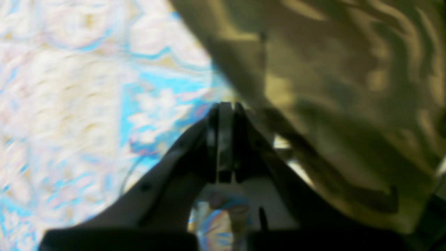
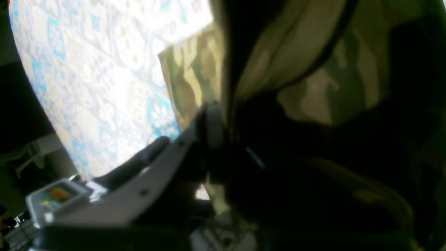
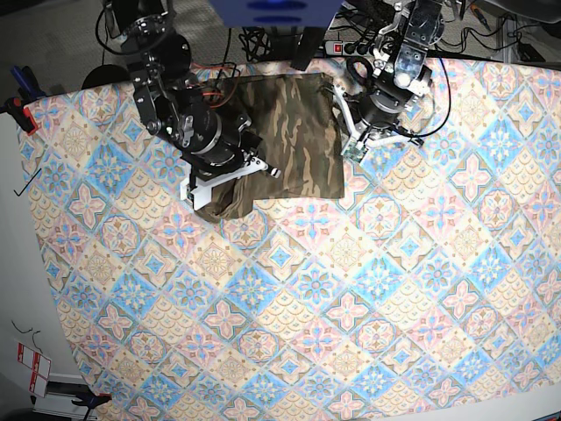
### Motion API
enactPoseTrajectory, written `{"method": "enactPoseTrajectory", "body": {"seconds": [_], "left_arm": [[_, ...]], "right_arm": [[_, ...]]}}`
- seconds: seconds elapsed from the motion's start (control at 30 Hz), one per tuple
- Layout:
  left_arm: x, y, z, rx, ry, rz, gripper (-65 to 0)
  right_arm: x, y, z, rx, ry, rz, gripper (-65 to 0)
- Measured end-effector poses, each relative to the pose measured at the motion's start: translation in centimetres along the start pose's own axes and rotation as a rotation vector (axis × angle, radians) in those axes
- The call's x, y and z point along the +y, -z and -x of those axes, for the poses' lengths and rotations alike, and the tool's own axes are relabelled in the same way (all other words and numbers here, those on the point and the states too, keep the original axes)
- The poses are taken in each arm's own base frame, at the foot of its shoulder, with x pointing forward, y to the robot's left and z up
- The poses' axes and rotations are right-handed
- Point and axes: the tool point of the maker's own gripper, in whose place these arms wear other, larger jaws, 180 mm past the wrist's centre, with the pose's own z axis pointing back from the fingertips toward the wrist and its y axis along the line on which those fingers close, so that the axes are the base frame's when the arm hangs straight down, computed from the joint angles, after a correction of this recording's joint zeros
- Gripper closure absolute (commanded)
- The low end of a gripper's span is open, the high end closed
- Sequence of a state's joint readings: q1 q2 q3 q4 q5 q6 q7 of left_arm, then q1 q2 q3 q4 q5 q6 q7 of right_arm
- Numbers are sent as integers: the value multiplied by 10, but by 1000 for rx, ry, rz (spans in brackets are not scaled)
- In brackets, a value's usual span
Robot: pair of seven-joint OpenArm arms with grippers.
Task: Fold the T-shirt properly
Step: 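Release the shirt with the left gripper and move it aside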
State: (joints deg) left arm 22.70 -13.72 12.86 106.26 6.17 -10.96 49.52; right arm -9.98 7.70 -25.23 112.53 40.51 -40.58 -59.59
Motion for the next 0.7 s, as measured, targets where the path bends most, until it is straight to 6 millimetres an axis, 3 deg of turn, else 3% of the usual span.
{"method": "enactPoseTrajectory", "body": {"seconds": [0.13,0.27,0.4,0.57,0.7], "left_arm": [[31,-8,14,63,9,-68,0],[42,-18,6,50,44,-91,0],[56,-27,12,85,85,-116,0],[110,-47,11,86,61,-241,0],[124,-55,19,88,47,-217,0]], "right_arm": [[0,0,0,0,0,1,0],[-1,0,0,-1,1,3,0],[-1,1,-1,-5,1,3,0],[-1,1,-1,-4,2,4,0],[-2,2,0,-2,4,5,0]]}}
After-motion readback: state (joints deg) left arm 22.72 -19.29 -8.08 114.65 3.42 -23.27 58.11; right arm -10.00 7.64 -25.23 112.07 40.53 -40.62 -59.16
